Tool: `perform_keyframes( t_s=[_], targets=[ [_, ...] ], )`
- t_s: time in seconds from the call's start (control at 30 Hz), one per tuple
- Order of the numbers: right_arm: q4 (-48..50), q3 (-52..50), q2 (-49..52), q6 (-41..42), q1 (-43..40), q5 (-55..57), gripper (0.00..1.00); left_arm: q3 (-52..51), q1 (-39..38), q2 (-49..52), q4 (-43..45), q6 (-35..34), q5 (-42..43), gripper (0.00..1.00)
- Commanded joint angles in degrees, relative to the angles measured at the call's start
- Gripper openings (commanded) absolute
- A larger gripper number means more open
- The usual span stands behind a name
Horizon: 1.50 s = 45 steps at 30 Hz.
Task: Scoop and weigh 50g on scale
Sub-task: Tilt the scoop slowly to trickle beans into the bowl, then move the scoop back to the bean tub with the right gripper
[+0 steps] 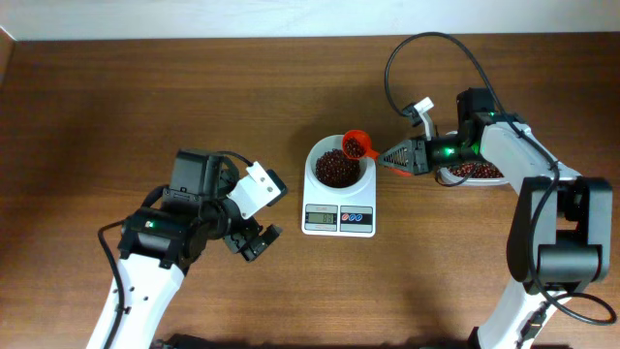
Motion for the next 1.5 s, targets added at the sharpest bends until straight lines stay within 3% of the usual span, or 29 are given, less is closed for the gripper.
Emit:
perform_keyframes(
  t_s=[0.0, 0.47, 0.53, 0.6, 0.77, 0.8, 0.83, 0.87, 0.9, 1.03, 1.4, 1.47],
  targets=[
    [0.2, 0.7, -0.35, -0.37, 0.33, -2.71, 0.04, 0.83, 0.2, -0.44, 0.07, 0.68, 0.02, 0.99],
    [0.17, 0.66, -0.35, -0.35, 0.33, -2.73, 0.04, 0.83, 0.2, -0.44, 0.07, 0.68, 0.02, 0.99],
    [0.2, 0.66, -0.35, -0.81, 0.09, -14.29, 0.04, 0.83, 0.2, -0.44, 0.07, 0.68, 0.02, 0.99],
    [-0.02, 0.66, -0.35, -0.26, 0.26, -5.51, 0.04, 0.83, 0.2, -0.44, 0.07, 0.68, 0.02, 0.99],
    [0.2, 0.66, -0.35, -2.27, 0.11, -11.17, 0.04, 0.83, 0.2, -0.44, 0.07, 0.68, 0.02, 0.99],
    [-0.09, 0.66, -0.35, 0.0, 0.35, -2.25, 0.04, 0.83, 0.2, -0.44, 0.07, 0.68, 0.02, 0.99],
    [0.0, 0.66, -0.35, 2.27, 0.59, -2.1, 0.04, 0.83, 0.2, -0.44, 0.07, 0.68, 0.02, 0.99],
    [0.15, 0.66, -0.35, -2.34, 0.5, -9.42, 0.04, 0.83, 0.2, -0.44, 0.07, 0.68, 0.02, 0.99],
    [0.17, 0.66, -0.35, -3.02, 0.59, -4.09, 0.04, 0.83, 0.2, -0.44, 0.07, 0.68, 0.0, 0.99],
    [0.7, 0.66, -0.35, -1.92, 0.55, -9.99, 0.04, 0.83, 0.2, -0.44, 0.07, 0.68, 0.02, 0.99],
    [0.63, 0.66, -0.35, -1.9, 0.55, -9.57, 0.04, 0.83, 0.2, -0.44, 0.07, 0.68, 0.02, 0.99],
    [0.39, 0.66, -0.35, 1.79, 0.59, -5.14, 0.04, 0.83, 0.2, -0.44, 0.07, 0.68, 0.02, 0.99]
  ],
)
